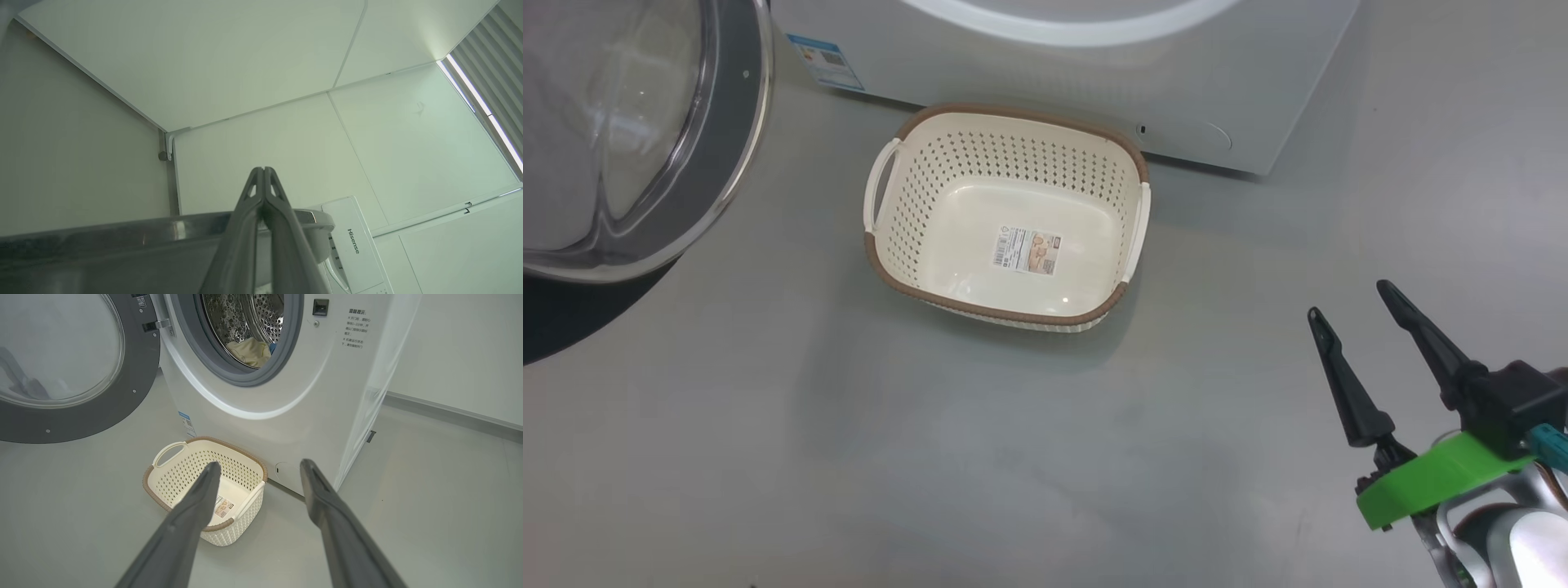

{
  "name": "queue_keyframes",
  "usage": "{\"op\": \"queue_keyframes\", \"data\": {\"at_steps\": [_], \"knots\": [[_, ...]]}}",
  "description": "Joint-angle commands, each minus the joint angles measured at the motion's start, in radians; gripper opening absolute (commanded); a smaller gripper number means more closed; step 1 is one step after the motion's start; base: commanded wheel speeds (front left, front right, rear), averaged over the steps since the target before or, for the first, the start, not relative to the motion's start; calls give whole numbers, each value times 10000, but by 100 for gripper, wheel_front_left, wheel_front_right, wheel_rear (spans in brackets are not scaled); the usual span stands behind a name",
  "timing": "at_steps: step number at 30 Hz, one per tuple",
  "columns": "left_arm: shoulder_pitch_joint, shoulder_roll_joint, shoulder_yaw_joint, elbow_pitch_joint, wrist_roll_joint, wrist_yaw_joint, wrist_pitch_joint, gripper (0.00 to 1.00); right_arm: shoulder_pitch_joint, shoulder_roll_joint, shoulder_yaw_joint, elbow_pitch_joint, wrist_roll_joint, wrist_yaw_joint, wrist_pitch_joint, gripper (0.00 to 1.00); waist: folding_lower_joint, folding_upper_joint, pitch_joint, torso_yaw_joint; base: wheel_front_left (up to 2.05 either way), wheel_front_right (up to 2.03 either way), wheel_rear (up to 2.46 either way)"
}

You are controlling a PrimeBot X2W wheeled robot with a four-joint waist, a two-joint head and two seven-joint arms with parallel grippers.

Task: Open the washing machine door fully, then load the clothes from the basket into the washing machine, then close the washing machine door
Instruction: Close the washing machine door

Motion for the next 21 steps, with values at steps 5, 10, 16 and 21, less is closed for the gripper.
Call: {"op": "queue_keyframes", "data": {"at_steps": [5, 10, 16, 21], "knots": [[-299, 1032, 220, 308, 507, -69, 233, 0, -313, -275, 166, -440, 59, 75, 72, 100, -1, 0, 184, -1, 0, 0, 0], [-336, 1191, 2, 679, 754, -69, 545, 0, -346, -304, 191, -426, 93, 75, 115, 100, -1, 0, 208, 49, 0, 0, 0], [-308, 1211, -248, 924, 719, -69, 1185, 0, -353, -286, 199, -415, 104, 75, 150, 100, -1, 0, 175, 151, 0, 0, 0], [-249, 1177, -431, 984, 619, -69, 1791, 0, -367, -288, 217, -359, 139, 75, 149, 100, -1, 0, 99, 207, 0, 0, 0]]}}
